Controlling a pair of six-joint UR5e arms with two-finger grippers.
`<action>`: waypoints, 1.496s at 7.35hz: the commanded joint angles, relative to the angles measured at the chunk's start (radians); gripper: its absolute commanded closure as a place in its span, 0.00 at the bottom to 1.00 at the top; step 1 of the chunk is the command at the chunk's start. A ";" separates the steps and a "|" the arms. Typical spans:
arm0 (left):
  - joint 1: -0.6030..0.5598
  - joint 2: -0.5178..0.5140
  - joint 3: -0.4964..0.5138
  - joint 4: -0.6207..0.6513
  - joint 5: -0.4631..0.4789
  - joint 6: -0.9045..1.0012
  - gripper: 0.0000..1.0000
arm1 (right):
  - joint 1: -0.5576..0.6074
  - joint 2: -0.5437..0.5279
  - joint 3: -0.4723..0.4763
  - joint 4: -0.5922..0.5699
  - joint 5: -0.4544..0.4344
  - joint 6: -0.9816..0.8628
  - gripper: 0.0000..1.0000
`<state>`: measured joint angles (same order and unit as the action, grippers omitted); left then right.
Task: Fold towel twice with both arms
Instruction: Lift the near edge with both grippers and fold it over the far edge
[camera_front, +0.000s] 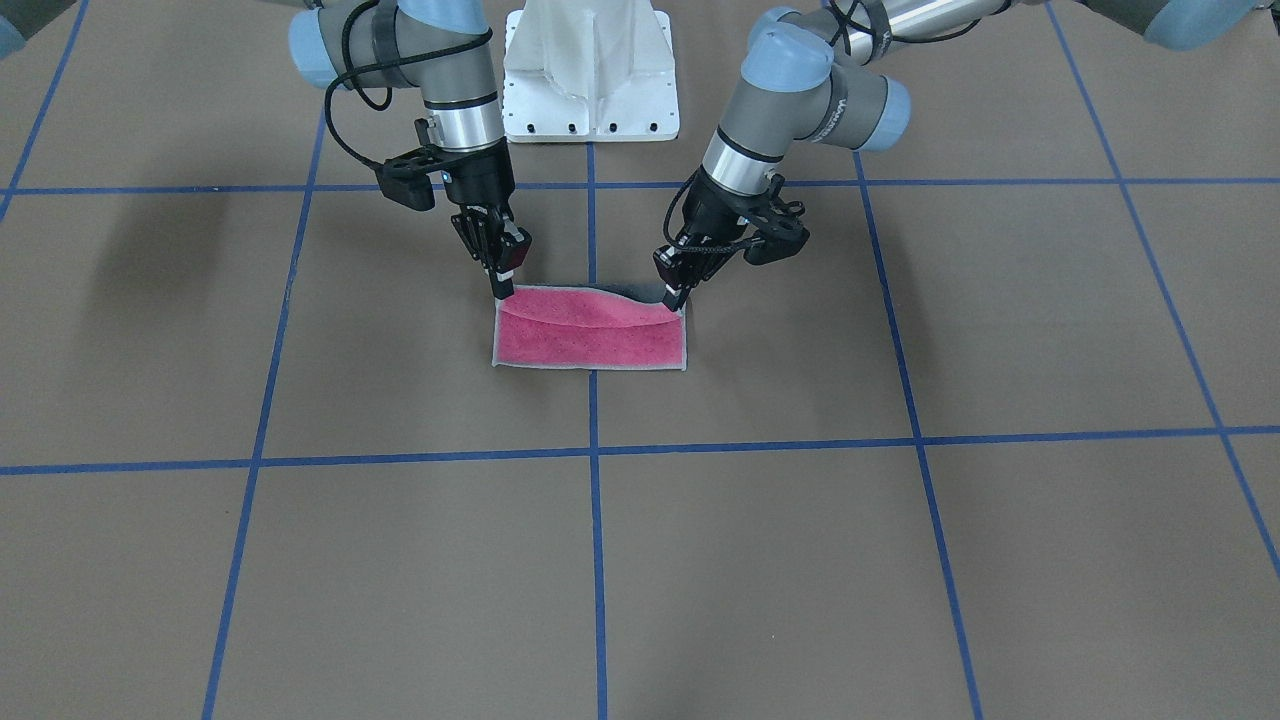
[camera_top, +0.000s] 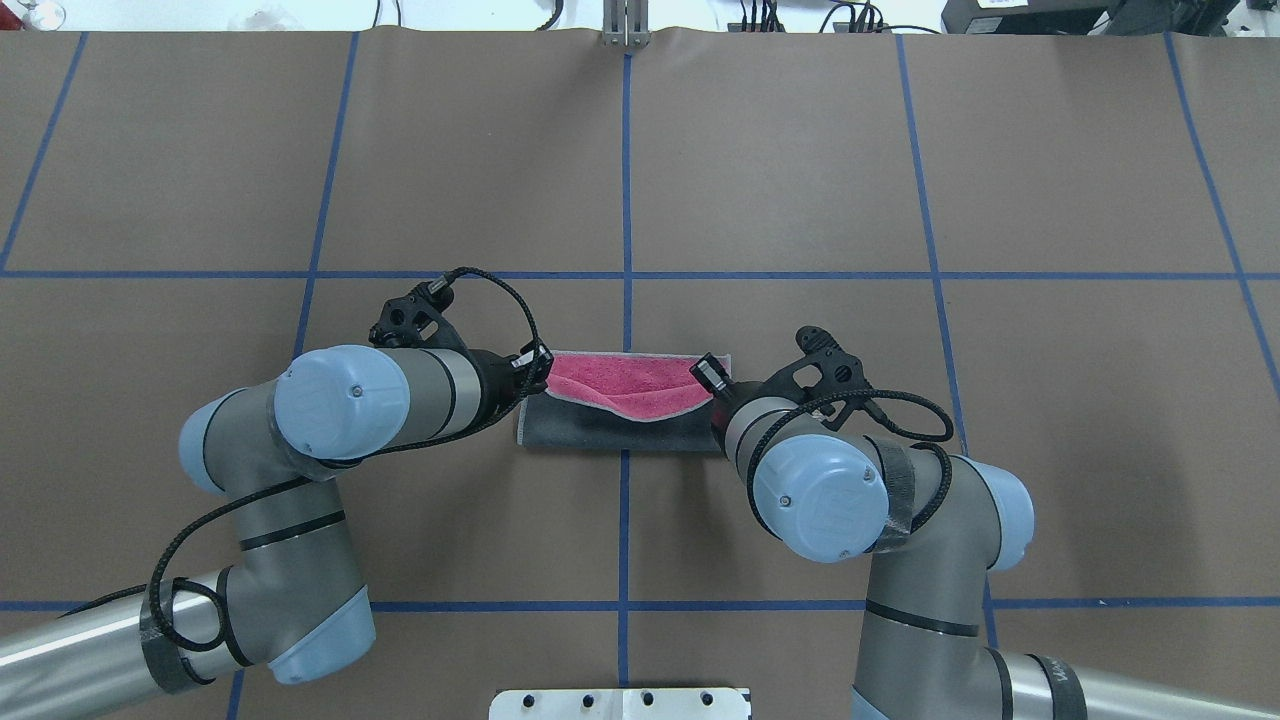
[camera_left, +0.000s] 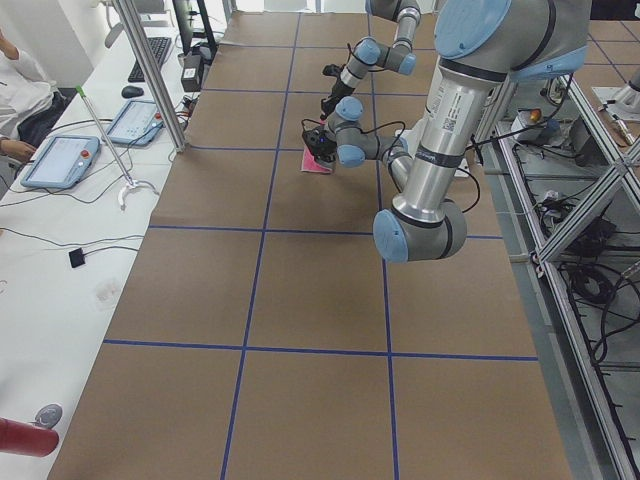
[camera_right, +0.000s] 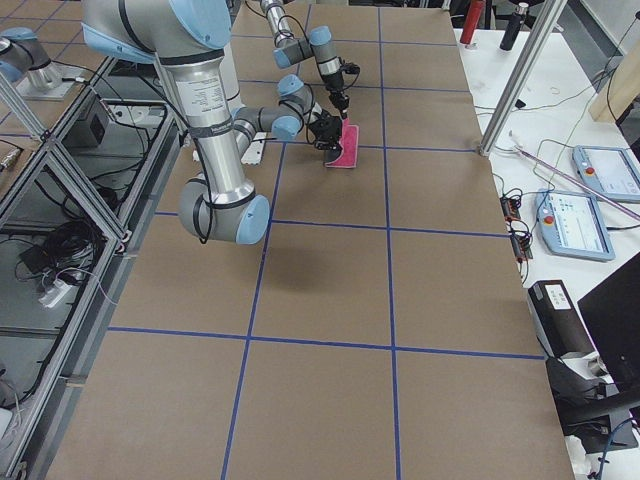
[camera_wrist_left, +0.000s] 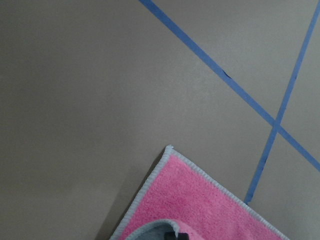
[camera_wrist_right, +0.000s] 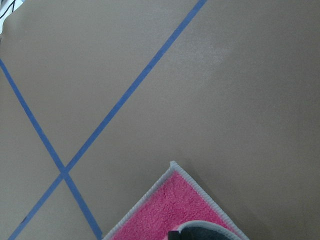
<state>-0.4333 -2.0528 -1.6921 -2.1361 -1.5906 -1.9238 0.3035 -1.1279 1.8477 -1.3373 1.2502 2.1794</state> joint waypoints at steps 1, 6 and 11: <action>-0.010 -0.009 0.014 -0.002 0.000 0.002 1.00 | 0.008 0.000 -0.002 -0.002 0.000 -0.010 1.00; -0.022 -0.024 0.055 -0.002 -0.002 0.134 0.00 | 0.035 0.045 -0.022 -0.010 0.011 -0.102 0.01; -0.044 -0.023 0.043 -0.010 -0.011 0.195 0.00 | 0.188 0.051 -0.019 -0.014 0.237 -0.315 0.00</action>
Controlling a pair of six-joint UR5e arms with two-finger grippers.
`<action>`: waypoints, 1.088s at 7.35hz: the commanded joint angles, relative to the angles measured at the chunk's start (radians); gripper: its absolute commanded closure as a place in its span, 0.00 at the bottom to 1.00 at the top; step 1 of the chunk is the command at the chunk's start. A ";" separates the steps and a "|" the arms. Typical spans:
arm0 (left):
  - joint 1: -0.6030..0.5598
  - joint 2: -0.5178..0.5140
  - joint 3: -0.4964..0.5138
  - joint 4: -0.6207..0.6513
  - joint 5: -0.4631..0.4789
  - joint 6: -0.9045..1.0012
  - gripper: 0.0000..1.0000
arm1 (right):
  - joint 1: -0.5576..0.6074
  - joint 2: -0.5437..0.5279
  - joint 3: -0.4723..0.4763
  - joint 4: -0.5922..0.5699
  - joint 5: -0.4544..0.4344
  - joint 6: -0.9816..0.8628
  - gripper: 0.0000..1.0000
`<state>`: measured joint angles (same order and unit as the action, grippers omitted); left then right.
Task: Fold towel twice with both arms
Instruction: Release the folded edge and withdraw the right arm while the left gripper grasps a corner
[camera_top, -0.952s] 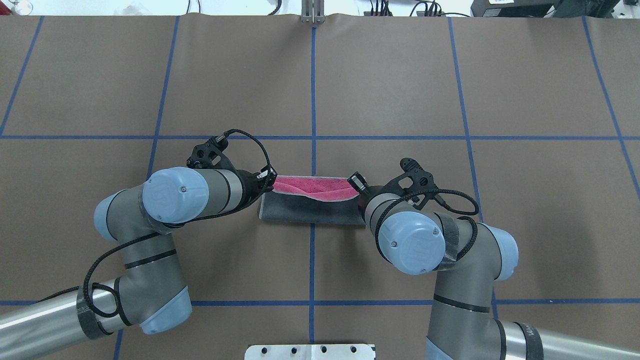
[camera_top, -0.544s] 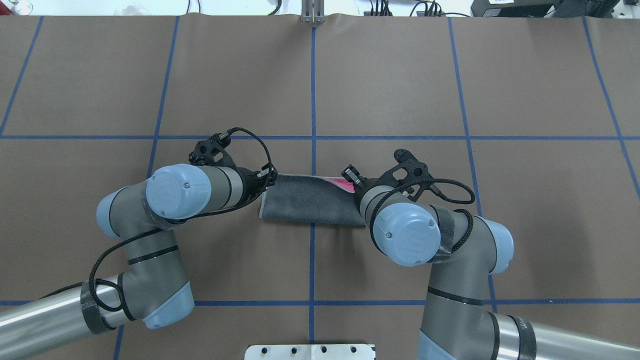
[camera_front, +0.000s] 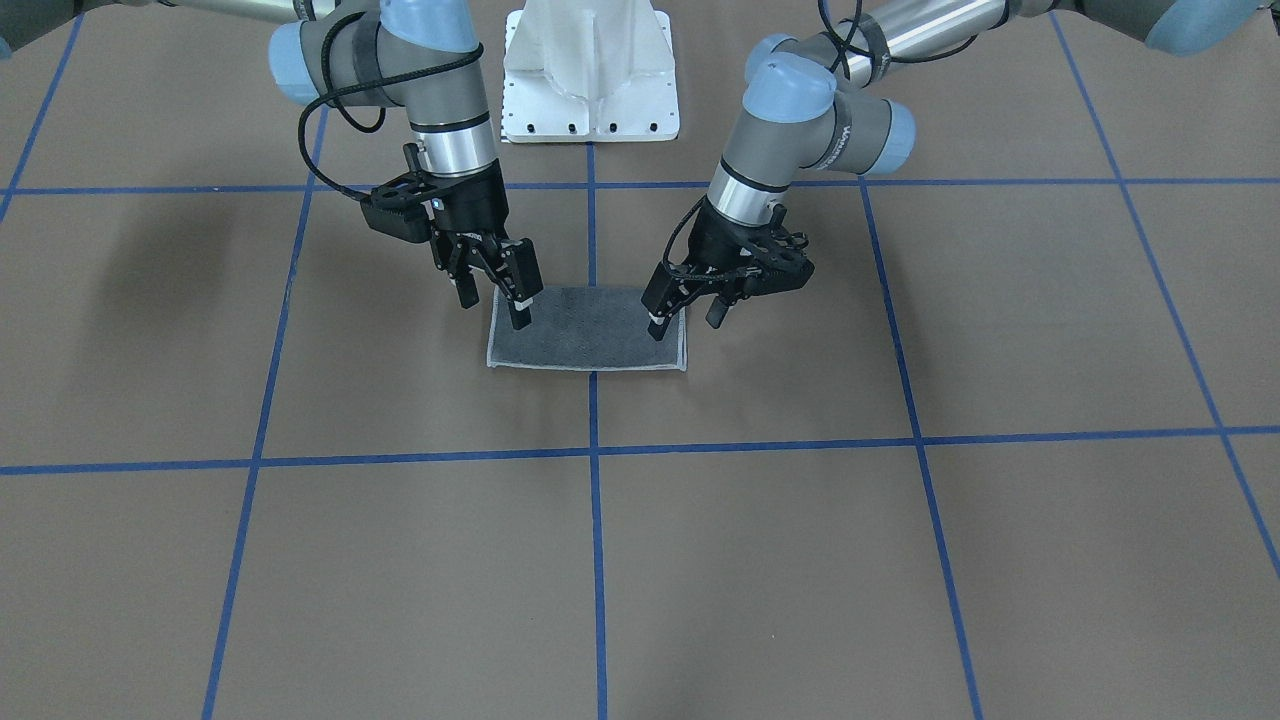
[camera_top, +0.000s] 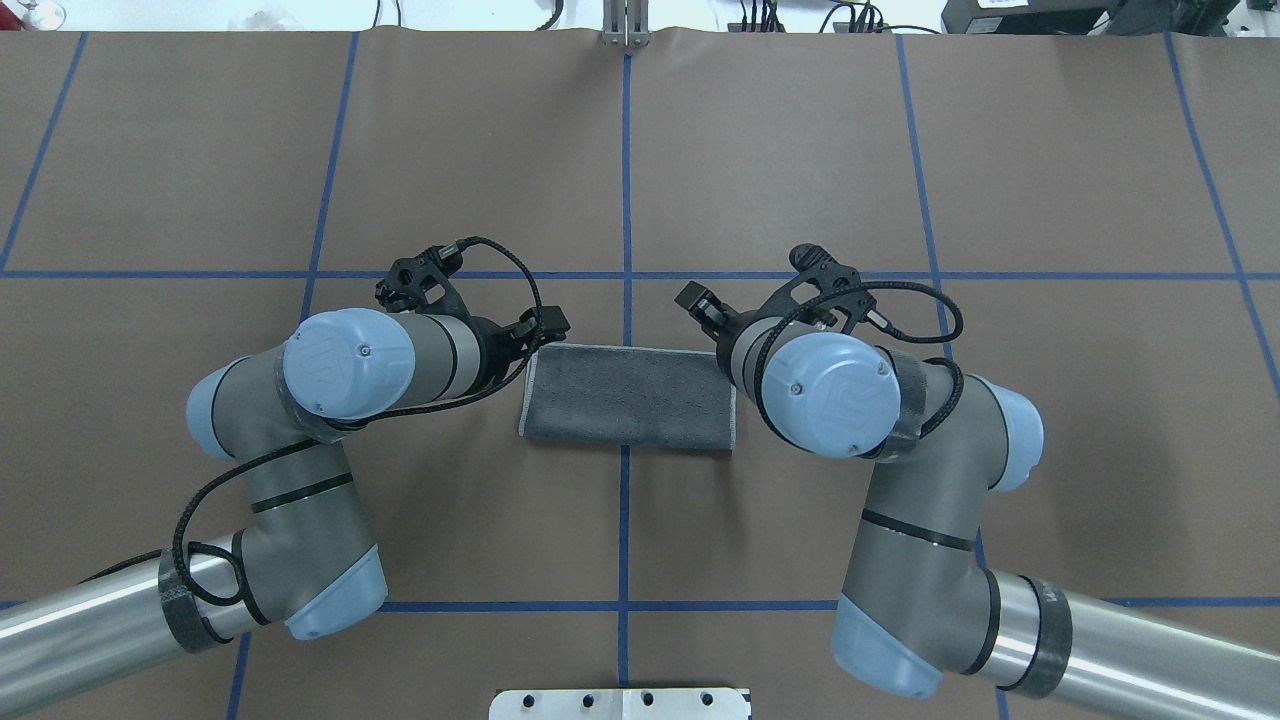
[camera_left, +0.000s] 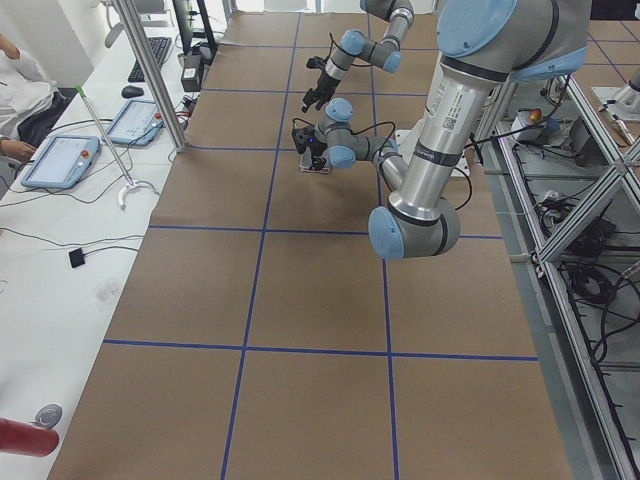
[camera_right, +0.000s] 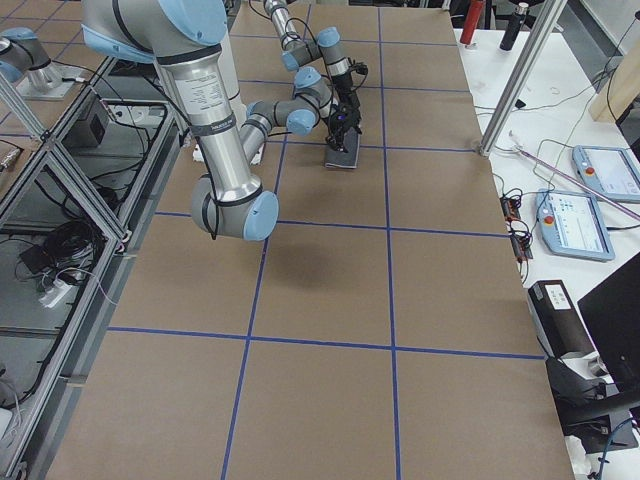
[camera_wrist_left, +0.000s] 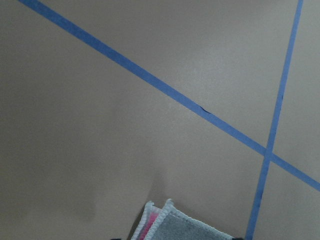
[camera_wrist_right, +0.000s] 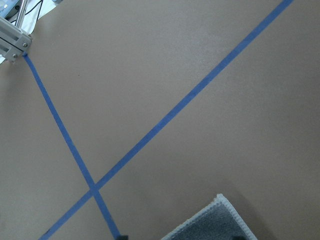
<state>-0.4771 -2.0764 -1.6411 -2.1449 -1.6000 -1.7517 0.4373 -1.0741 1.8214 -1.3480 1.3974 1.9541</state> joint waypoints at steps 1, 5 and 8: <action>0.000 0.005 -0.019 -0.001 -0.003 0.038 0.00 | 0.119 -0.012 0.006 -0.017 0.182 -0.195 0.00; 0.055 0.085 -0.037 -0.119 -0.003 0.005 0.00 | 0.360 -0.032 0.003 -0.180 0.438 -0.758 0.00; 0.095 0.104 -0.026 -0.178 0.000 -0.045 0.03 | 0.541 -0.092 -0.005 -0.223 0.629 -1.181 0.00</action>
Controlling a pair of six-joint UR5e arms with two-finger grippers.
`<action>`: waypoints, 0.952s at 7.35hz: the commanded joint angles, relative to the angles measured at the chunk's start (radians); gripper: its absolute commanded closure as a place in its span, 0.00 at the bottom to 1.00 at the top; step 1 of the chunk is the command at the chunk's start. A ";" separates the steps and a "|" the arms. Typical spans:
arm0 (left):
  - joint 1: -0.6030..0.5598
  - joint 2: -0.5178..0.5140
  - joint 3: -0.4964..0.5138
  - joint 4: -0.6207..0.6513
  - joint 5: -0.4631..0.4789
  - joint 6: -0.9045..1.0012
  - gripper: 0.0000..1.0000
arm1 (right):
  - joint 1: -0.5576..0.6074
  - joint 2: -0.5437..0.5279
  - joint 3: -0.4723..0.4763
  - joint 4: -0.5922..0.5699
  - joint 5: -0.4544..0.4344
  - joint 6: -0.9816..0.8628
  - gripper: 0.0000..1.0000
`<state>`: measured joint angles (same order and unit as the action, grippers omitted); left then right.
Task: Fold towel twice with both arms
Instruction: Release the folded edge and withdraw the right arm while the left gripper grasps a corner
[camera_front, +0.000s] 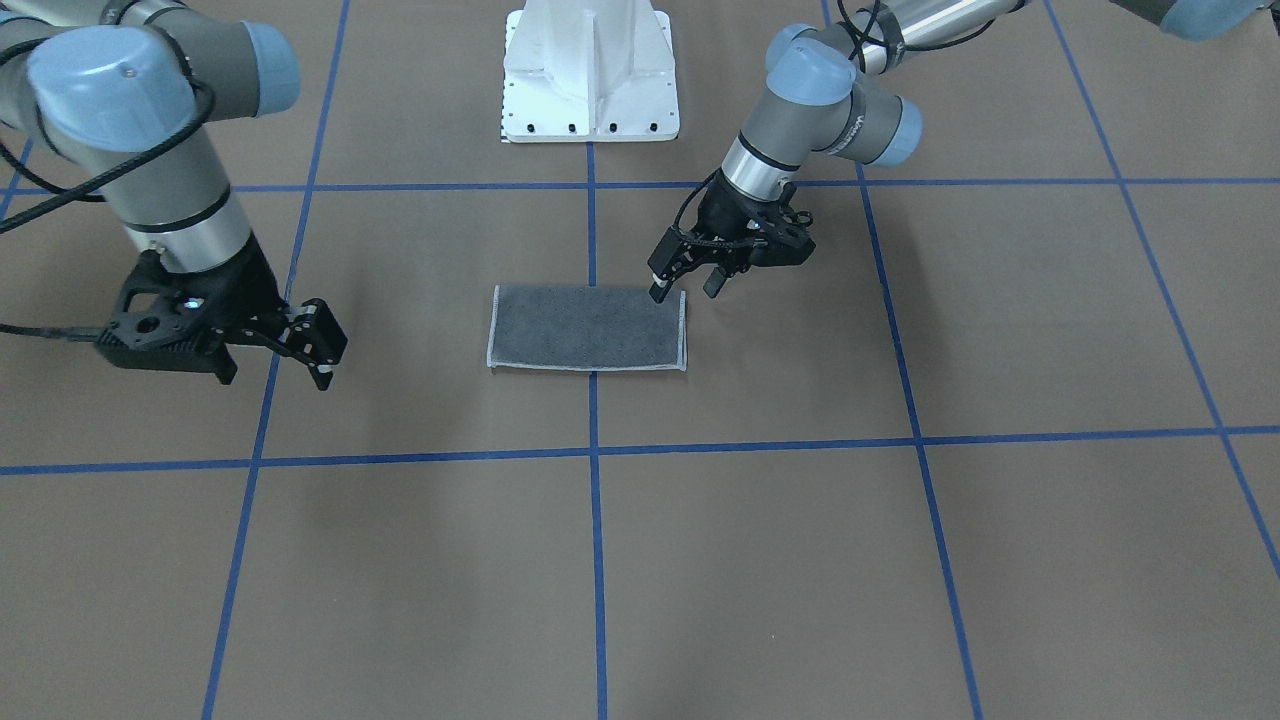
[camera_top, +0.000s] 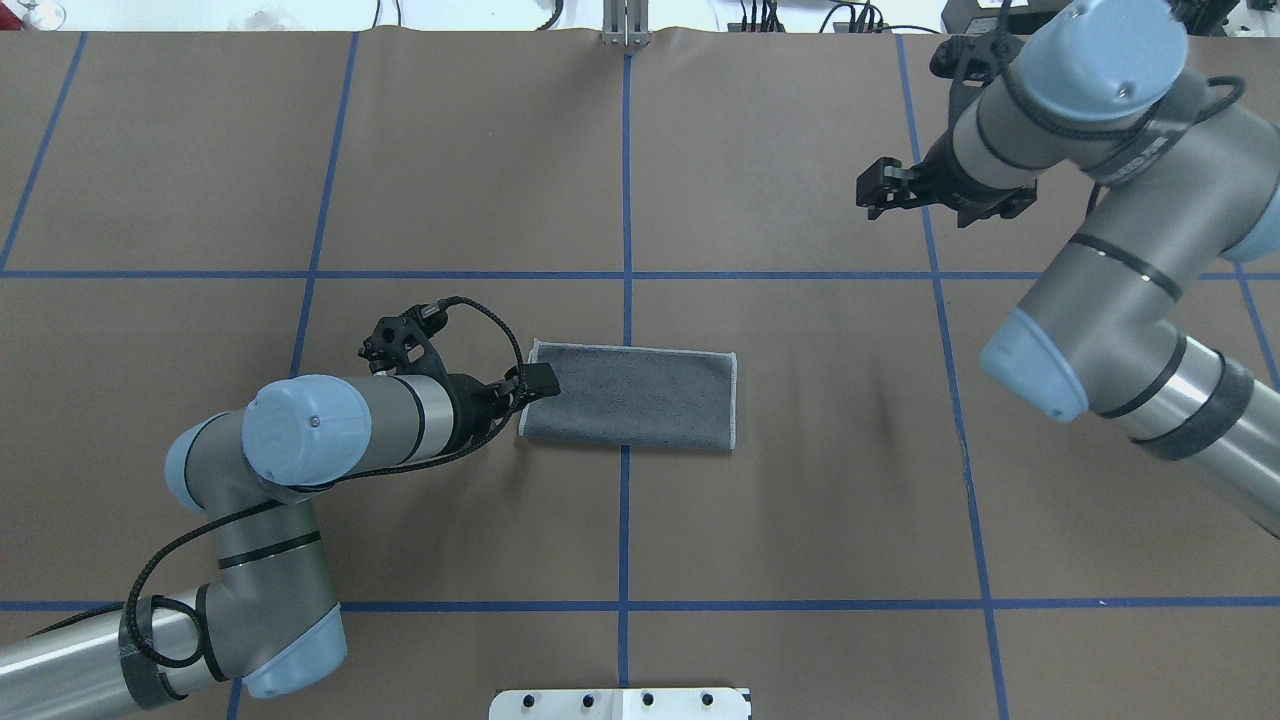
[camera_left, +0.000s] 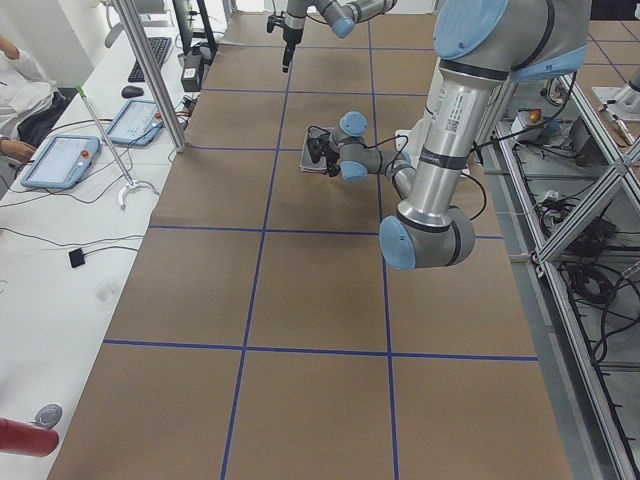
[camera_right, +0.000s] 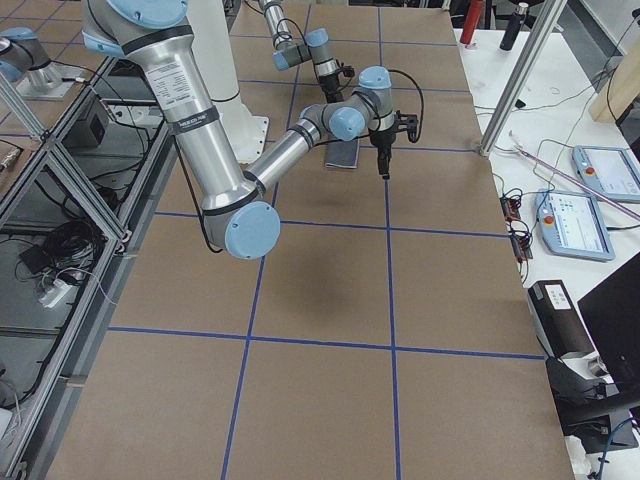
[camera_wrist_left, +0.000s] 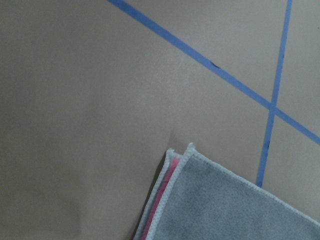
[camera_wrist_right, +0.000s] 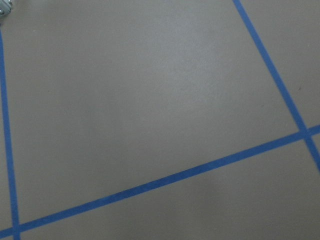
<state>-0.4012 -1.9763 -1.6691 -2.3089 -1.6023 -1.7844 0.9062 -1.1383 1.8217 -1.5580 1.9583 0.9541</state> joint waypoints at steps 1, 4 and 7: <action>0.025 -0.002 0.011 -0.015 0.004 -0.047 0.10 | 0.097 -0.037 -0.005 -0.028 0.086 -0.272 0.00; 0.030 -0.010 0.023 -0.015 0.007 -0.049 0.25 | 0.100 -0.041 -0.004 -0.025 0.093 -0.281 0.00; 0.030 -0.012 0.035 -0.015 0.007 -0.047 0.36 | 0.100 -0.054 -0.002 -0.017 0.088 -0.275 0.00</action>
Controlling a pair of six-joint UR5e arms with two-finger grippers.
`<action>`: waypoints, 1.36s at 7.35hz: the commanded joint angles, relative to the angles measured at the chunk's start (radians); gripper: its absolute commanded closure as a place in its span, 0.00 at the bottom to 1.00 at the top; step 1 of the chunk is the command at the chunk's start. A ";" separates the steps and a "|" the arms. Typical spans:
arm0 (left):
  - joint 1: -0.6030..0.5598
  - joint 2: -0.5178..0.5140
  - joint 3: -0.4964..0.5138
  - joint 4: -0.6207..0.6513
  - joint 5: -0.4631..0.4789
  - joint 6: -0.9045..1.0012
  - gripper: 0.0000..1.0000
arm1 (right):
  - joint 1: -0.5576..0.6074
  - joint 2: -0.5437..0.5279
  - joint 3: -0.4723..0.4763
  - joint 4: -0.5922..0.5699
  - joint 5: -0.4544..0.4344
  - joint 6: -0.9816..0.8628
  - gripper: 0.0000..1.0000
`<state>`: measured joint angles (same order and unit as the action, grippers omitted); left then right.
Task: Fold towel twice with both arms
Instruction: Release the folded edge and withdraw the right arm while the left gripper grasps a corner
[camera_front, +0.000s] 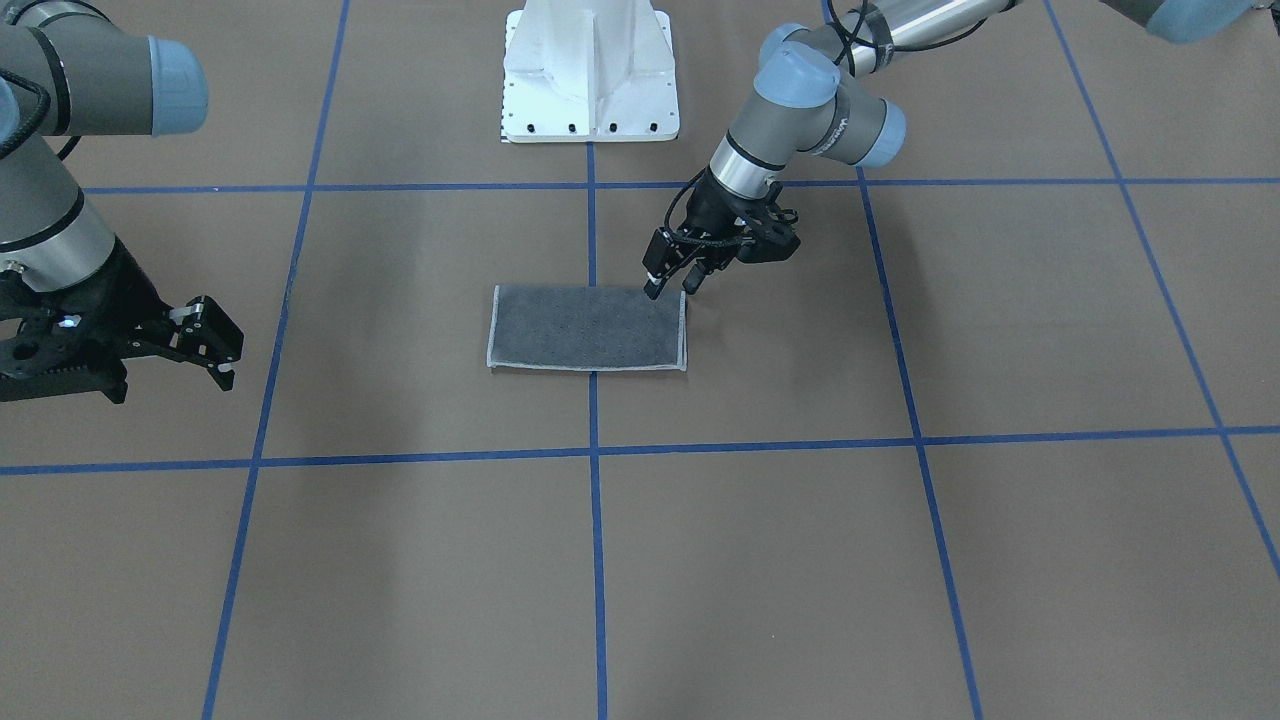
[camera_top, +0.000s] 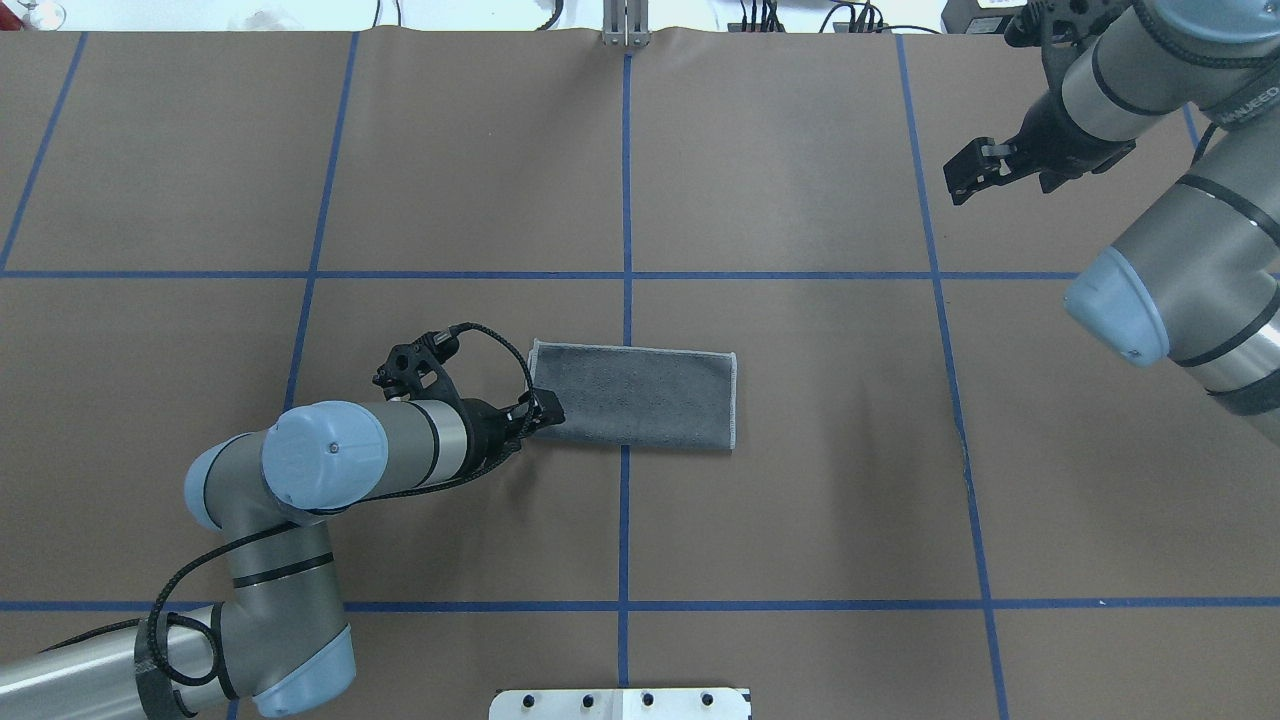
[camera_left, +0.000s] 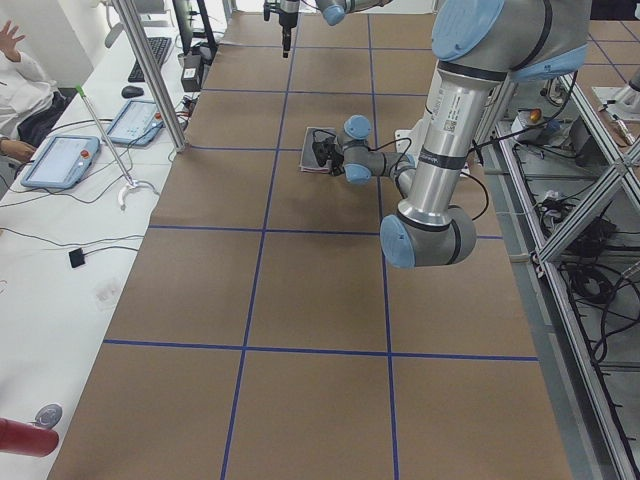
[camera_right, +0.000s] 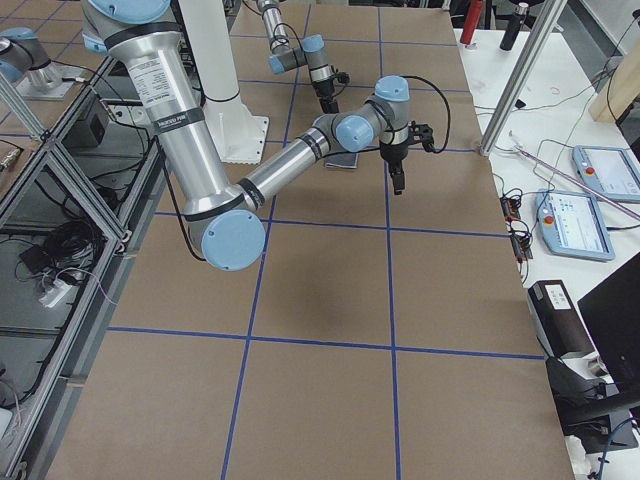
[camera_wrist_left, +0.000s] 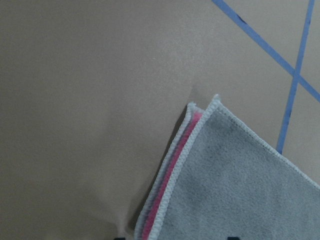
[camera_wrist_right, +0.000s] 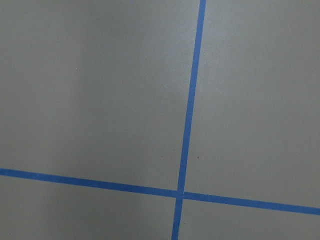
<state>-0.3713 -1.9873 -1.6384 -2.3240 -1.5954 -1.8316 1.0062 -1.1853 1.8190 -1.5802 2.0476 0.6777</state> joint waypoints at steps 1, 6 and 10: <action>0.000 -0.001 0.005 0.000 0.000 0.000 0.41 | 0.000 -0.013 -0.001 0.008 -0.001 -0.004 0.00; -0.001 0.002 -0.003 0.000 0.000 0.005 0.58 | 0.000 -0.013 -0.001 0.008 0.000 -0.004 0.00; -0.006 0.012 -0.006 0.000 0.000 0.006 0.73 | 0.000 -0.013 -0.001 0.008 0.002 -0.006 0.00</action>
<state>-0.3764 -1.9774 -1.6439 -2.3236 -1.5953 -1.8257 1.0063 -1.1980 1.8178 -1.5723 2.0488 0.6724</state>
